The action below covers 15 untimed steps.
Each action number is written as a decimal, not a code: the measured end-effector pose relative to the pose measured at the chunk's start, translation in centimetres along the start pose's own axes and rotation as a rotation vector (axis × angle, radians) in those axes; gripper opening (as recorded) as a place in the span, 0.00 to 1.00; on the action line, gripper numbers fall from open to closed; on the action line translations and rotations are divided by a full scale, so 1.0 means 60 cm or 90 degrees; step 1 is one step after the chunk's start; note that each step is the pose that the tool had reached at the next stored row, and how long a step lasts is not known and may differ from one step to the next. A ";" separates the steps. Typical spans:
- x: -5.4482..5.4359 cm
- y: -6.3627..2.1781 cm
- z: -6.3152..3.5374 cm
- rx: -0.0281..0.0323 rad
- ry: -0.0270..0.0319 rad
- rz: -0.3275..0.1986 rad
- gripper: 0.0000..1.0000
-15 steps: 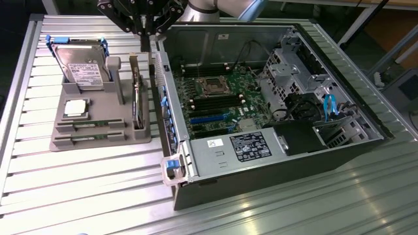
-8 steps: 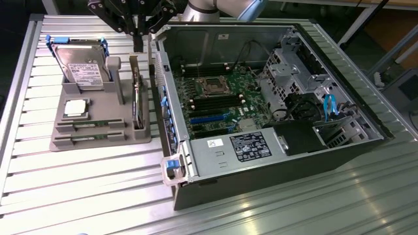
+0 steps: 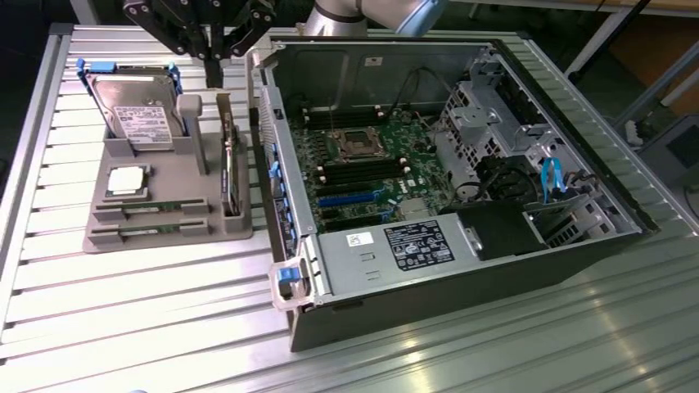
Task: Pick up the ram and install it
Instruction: 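Reach for the ram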
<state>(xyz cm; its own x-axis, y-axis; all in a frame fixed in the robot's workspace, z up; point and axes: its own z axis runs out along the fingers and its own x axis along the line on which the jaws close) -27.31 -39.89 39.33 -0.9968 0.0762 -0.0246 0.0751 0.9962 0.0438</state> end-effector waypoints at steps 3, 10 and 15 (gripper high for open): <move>0.011 -0.001 0.000 0.0000 0.0000 0.000 0.09; 0.047 -0.004 -0.001 0.0000 0.0000 0.000 0.09; 0.046 -0.010 -0.001 0.0000 0.0000 0.000 0.09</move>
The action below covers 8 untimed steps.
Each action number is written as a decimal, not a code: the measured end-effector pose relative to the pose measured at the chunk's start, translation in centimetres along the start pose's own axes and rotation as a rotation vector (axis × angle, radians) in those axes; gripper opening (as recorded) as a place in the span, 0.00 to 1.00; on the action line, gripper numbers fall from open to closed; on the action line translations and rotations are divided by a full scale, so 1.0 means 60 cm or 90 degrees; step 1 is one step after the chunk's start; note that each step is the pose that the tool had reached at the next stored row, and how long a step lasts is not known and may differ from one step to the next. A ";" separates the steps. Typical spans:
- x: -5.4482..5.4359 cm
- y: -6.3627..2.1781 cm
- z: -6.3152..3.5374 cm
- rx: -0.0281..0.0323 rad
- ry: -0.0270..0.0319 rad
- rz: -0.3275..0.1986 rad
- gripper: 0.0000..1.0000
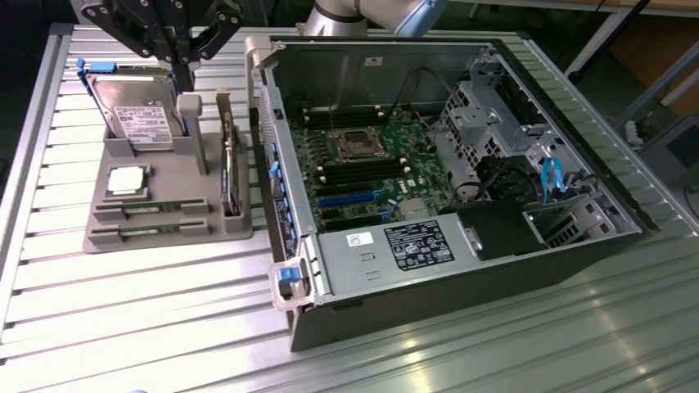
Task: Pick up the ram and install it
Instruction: 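Reach for the ram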
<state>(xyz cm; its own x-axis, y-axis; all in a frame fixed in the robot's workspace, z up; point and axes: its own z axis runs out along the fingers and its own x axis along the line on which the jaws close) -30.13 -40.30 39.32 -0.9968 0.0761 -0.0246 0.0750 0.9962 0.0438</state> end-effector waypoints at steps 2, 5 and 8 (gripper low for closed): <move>-0.001 -0.008 0.000 0.0001 -0.0001 0.000 0.09; -0.002 -0.024 0.000 0.0005 0.0000 0.000 0.09; -0.002 -0.033 -0.001 0.0005 0.0000 0.000 0.09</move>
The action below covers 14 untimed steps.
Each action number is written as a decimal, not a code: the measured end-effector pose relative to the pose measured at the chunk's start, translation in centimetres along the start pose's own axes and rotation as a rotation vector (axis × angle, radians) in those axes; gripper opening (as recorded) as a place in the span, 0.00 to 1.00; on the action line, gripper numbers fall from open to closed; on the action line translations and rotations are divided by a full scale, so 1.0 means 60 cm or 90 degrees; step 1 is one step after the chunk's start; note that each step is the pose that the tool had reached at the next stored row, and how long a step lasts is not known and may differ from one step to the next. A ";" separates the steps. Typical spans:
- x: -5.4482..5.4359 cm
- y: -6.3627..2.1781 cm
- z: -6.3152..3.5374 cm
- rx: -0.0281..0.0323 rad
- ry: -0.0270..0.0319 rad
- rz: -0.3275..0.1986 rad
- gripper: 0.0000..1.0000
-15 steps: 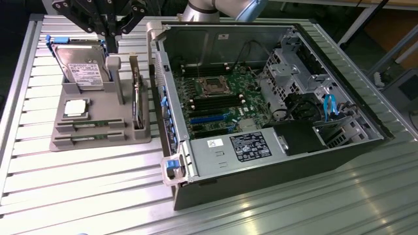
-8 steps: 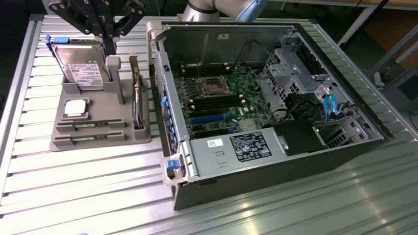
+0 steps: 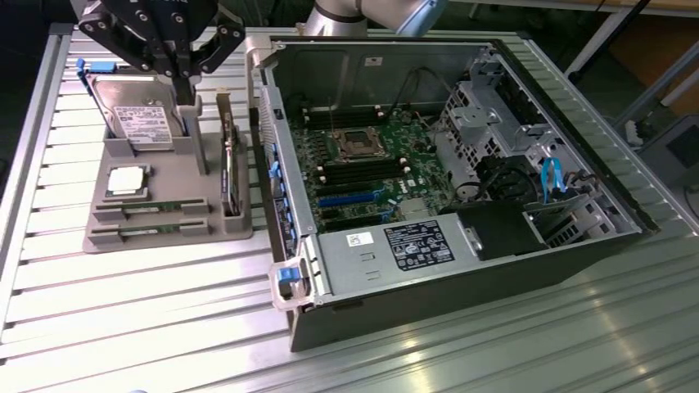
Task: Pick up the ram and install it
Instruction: 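Reach for the ram, then pick up the ram and move it above insertion slot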
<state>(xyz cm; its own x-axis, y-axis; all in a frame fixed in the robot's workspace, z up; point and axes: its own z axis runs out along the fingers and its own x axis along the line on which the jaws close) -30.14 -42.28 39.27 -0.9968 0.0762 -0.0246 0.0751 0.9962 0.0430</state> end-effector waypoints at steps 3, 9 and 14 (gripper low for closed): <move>0.000 -0.002 0.000 0.0000 0.0000 0.000 0.09; 0.000 -0.002 0.000 -0.0001 0.0003 -0.006 0.09; 0.000 -0.002 0.000 -0.0012 0.0020 -0.047 0.09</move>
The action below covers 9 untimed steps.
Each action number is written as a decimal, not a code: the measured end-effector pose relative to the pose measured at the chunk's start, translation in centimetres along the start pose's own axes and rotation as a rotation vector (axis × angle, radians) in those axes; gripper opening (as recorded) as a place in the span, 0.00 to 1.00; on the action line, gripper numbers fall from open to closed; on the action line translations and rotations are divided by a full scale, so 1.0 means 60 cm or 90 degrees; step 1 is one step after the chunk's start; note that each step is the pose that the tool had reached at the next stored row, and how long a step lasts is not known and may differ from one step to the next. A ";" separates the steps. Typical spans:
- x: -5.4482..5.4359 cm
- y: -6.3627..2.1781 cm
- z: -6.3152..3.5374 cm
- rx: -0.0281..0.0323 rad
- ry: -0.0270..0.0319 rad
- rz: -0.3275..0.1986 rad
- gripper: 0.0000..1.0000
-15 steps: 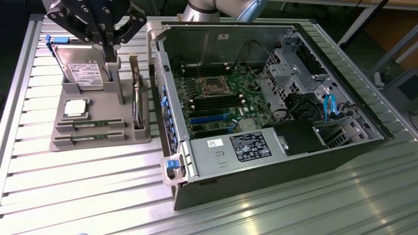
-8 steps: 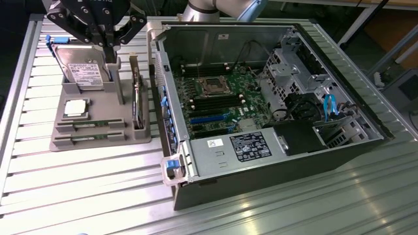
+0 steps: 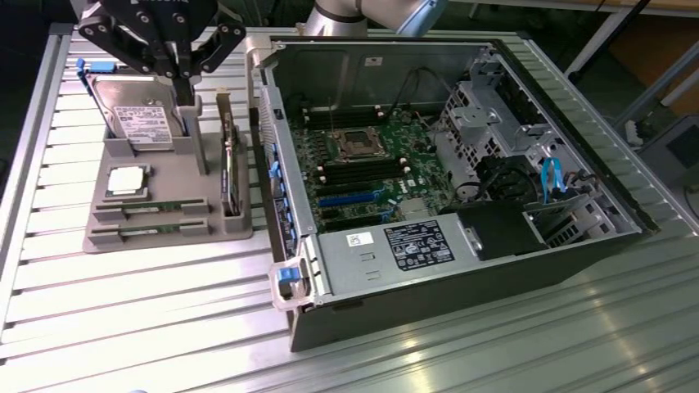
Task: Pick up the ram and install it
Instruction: 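Pick up the ram and move it above insertion slot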
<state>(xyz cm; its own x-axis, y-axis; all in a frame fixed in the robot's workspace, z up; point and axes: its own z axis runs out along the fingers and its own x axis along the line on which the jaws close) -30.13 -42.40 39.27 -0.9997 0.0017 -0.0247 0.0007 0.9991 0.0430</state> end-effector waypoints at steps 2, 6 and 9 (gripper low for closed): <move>0.000 0.000 0.000 -0.0003 0.0005 -0.010 0.09; 0.000 0.000 0.000 -0.0006 0.0015 -0.035 0.09; 0.000 0.000 0.000 -0.0011 0.0027 -0.061 0.09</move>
<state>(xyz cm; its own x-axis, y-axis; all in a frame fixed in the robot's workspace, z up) -30.13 -42.40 39.26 -0.9953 -0.0939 -0.0246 -0.0948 0.9946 0.0424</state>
